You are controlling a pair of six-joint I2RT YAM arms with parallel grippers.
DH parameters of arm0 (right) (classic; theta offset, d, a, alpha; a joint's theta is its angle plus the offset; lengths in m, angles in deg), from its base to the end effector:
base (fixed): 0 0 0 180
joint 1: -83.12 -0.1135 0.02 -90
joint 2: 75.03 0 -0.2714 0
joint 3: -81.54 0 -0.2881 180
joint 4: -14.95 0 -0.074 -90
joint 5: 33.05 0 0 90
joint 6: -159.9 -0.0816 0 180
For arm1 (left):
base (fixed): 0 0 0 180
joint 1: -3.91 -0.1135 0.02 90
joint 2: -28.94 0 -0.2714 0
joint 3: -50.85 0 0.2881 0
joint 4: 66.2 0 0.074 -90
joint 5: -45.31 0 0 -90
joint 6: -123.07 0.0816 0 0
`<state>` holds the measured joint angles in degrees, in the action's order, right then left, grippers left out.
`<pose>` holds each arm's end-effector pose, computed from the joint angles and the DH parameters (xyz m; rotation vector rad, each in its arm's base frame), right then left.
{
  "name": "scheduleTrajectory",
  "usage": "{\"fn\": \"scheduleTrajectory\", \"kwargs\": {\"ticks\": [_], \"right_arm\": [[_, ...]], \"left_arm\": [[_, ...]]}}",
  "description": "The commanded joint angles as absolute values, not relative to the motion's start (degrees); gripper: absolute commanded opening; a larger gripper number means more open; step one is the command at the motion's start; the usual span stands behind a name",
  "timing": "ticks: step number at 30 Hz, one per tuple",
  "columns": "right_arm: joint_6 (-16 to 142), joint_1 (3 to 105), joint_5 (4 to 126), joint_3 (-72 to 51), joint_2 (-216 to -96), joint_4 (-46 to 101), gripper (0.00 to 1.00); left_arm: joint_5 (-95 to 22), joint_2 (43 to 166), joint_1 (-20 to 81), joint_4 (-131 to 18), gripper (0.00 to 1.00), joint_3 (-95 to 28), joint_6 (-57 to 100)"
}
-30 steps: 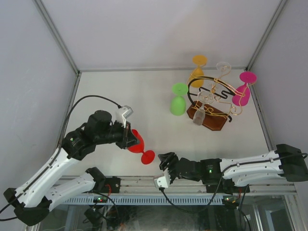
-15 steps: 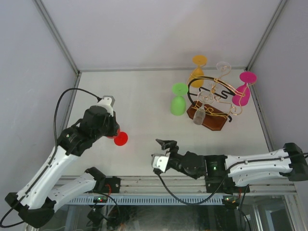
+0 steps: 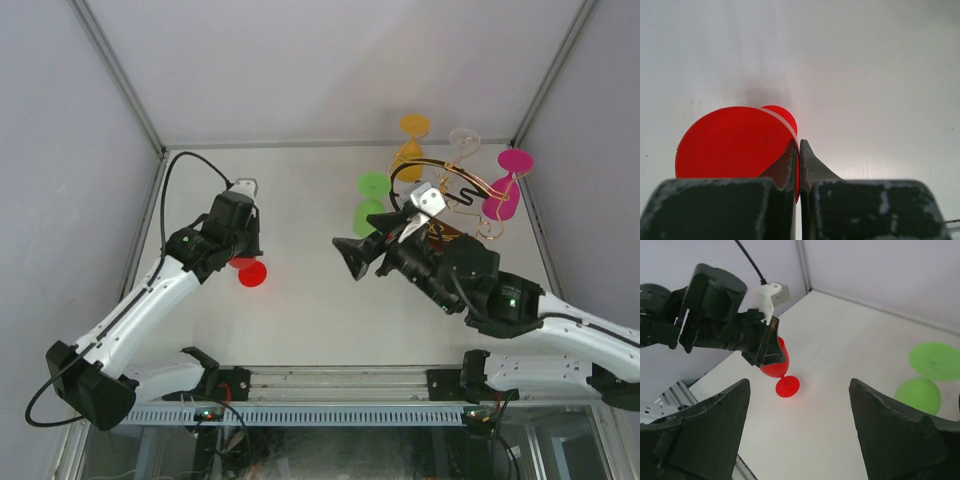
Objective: Take the wine glass off the wine glass rack
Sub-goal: Place the wine glass at the center of the board.
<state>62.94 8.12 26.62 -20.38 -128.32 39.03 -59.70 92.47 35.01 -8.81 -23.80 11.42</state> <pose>0.1081 0.2441 0.4537 -0.5139 1.5204 0.7109 0.2570 -0.1303 0.3016 0.0696 2.3467 -0.1412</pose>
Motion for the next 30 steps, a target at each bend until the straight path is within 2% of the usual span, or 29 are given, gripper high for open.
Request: {"fn": "scheduleTrajectory", "kwargs": {"ticks": [1,5,14,30], "right_arm": [[45.2,15.8,38.9,-19.7,-125.1,46.7,0.79],[41.0,17.8,39.0,-20.0,-123.7,49.9,0.78],[30.0,18.8,37.5,-26.3,-120.1,53.7,0.78],[24.2,19.0,36.5,-31.8,-115.4,57.4,0.78]], "left_arm": [[-63.2,95.1,33.9,-17.0,0.0,-27.3,14.3],[-58.2,98.2,32.0,-22.2,0.0,-25.7,12.9],[-62.8,105.8,30.0,-24.1,0.01,-28.1,11.8],[-63.0,110.6,29.7,-21.2,0.05,-32.3,14.6]]}}
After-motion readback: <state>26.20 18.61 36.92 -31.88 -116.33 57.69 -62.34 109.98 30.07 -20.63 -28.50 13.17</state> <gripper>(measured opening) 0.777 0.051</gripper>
